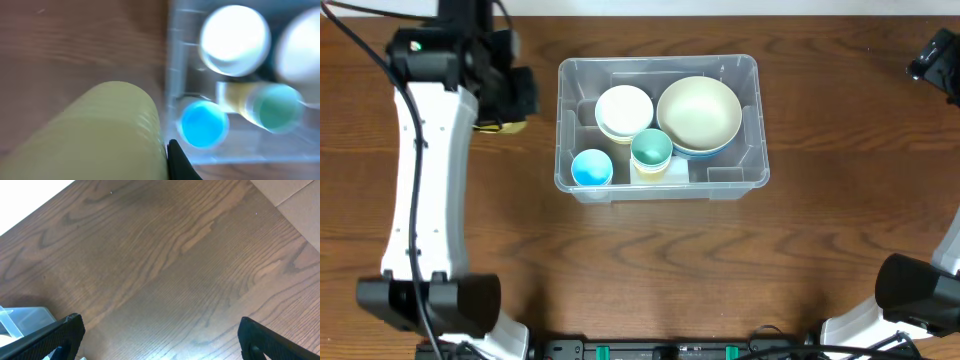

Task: Pack container
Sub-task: 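Carry the yellow cup and lower it into the blue cup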

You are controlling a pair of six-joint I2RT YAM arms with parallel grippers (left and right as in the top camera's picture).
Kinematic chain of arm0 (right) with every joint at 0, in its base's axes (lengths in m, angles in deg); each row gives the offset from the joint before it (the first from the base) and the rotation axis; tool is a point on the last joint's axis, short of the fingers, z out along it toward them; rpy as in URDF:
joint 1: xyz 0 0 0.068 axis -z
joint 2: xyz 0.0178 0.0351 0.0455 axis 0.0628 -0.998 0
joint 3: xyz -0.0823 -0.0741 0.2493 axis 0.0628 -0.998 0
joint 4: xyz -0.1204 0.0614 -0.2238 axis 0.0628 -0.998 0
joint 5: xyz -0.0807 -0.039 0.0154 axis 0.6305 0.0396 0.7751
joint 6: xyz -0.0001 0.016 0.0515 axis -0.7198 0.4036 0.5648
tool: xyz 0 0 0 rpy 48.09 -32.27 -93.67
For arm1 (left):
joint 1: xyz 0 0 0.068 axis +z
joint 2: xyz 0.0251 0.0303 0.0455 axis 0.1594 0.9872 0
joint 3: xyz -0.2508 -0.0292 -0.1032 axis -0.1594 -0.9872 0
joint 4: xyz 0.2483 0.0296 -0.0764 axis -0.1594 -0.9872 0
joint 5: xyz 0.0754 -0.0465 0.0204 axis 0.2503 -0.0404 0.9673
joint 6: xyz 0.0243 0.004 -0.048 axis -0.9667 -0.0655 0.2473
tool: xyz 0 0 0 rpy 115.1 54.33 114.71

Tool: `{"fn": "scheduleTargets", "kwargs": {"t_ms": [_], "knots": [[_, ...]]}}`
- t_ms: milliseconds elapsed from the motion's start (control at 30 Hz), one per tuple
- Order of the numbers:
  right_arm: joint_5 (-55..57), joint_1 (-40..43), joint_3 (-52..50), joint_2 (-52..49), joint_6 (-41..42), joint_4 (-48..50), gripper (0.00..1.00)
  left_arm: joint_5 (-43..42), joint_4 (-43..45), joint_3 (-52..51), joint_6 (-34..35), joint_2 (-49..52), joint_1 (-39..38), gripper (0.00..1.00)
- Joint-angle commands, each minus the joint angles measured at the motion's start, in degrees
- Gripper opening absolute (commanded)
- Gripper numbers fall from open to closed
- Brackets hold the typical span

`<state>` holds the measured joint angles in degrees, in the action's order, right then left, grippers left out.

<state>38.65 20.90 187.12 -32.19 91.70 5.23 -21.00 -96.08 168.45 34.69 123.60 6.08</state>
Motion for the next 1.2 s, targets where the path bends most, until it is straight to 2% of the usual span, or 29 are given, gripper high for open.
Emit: {"fn": "scheduleTargets", "kwargs": {"t_ms": [0, 200, 367, 833, 1167], "knots": [[0.37, 0.26, 0.66, 1.09, 0.74, -0.07, 0.99, -1.51, -0.44, 0.20, 0.72, -1.27, -5.57, 0.06], [0.37, 0.26, 0.66, 1.09, 0.74, -0.07, 0.99, -1.46, 0.13, -1.42, 0.72, -0.20, -13.11, 0.06], [0.37, 0.26, 0.66, 1.09, 0.74, -0.07, 0.99, -0.85, 1.42, -4.46, 0.72, 0.66, -16.37, 0.06], [0.37, 0.26, 0.66, 1.09, 0.74, -0.07, 0.99, -1.36, 9.29, -18.14, 0.98, 1.29, -16.76, 0.06], [0.39, 0.26, 0.66, 1.09, 0.74, -0.04, 0.99, -1.55, 10.29, -20.83, 0.96, 1.29, -16.76, 0.06]]}}
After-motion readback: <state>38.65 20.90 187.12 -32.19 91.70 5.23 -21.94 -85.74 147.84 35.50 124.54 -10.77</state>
